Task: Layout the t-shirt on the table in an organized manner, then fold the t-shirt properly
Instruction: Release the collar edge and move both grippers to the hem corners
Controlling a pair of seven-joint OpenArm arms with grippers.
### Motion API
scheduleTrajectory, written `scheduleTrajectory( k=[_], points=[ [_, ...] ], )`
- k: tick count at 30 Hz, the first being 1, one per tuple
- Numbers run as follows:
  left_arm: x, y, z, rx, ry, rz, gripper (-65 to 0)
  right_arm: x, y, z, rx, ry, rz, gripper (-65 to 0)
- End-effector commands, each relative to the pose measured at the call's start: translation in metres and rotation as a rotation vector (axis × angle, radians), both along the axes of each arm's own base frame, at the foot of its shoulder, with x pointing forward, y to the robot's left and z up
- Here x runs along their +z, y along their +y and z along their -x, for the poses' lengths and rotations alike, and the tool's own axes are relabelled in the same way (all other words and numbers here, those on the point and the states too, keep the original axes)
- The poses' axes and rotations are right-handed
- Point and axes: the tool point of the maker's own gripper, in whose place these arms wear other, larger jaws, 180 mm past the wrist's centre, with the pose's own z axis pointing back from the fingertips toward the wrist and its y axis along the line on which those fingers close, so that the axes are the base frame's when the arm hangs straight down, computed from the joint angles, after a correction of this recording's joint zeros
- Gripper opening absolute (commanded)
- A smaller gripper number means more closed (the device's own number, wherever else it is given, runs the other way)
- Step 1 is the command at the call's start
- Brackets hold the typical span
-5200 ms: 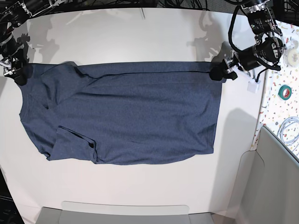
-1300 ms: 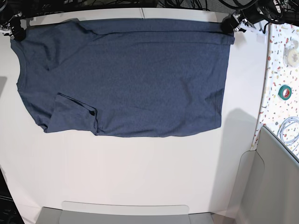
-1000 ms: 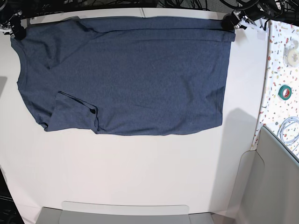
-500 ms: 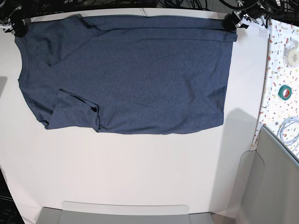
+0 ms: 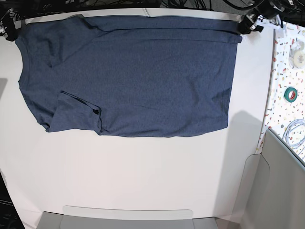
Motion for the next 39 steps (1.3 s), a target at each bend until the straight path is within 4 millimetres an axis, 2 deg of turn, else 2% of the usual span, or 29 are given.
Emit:
scheduleTrajectory(
  k=[1, 7, 10, 13, 18, 21, 24, 26, 32, 36, 39],
  points=[
    [0.006, 0.010, 0.002, 0.008, -0.004, -0.030, -38.4, 0.014, -0.012, 0.003, -0.014, -0.015, 0.042, -46.4],
    [0.010, 0.018, 0.002, 0.025, -0.010, -0.047, -38.4, 0.036, -0.038, 0.009, -0.055, -0.033, 0.113, -46.4],
    [0.021, 0.022, -0.007, -0.008, -0.037, -0.086, -38.4, 0.050, -0.052, 0.012, -0.076, -0.047, 0.153, -46.4],
    [0.040, 0.025, -0.022, -0.056, -0.089, -0.145, -38.4, 0.062, -0.062, 0.008, -0.078, -0.061, 0.185, -46.4],
    [0.077, 0.024, -0.063, -0.163, -0.204, -0.239, -38.4, 0.079, -0.072, -0.014, -0.065, -0.106, 0.232, -46.4],
    [0.085, 0.019, -0.080, -0.226, -0.231, -0.247, -38.4, 0.084, -0.076, -0.032, -0.068, -0.131, 0.253, -46.4],
    [0.091, 0.005, -0.101, -0.325, -0.246, -0.232, -38.4, 0.084, -0.068, -0.063, -0.006, -0.137, 0.264, -46.4],
    [0.093, -0.006, -0.113, -0.374, -0.263, -0.218, -38.4, 0.081, -0.057, -0.088, 0.061, -0.132, 0.264, -46.4],
    [0.099, -0.036, -0.140, -0.476, -0.316, -0.178, -38.4, 0.066, -0.002, -0.161, 0.292, -0.104, 0.269, -46.4],
    [0.100, -0.048, -0.146, -0.508, -0.330, -0.164, -38.4, 0.065, 0.022, -0.199, 0.399, -0.068, 0.335, -46.4],
    [0.098, -0.049, -0.146, -0.509, -0.327, -0.160, -38.4, 0.065, 0.041, -0.222, 0.480, -0.034, 0.394, -46.3]
  ],
)
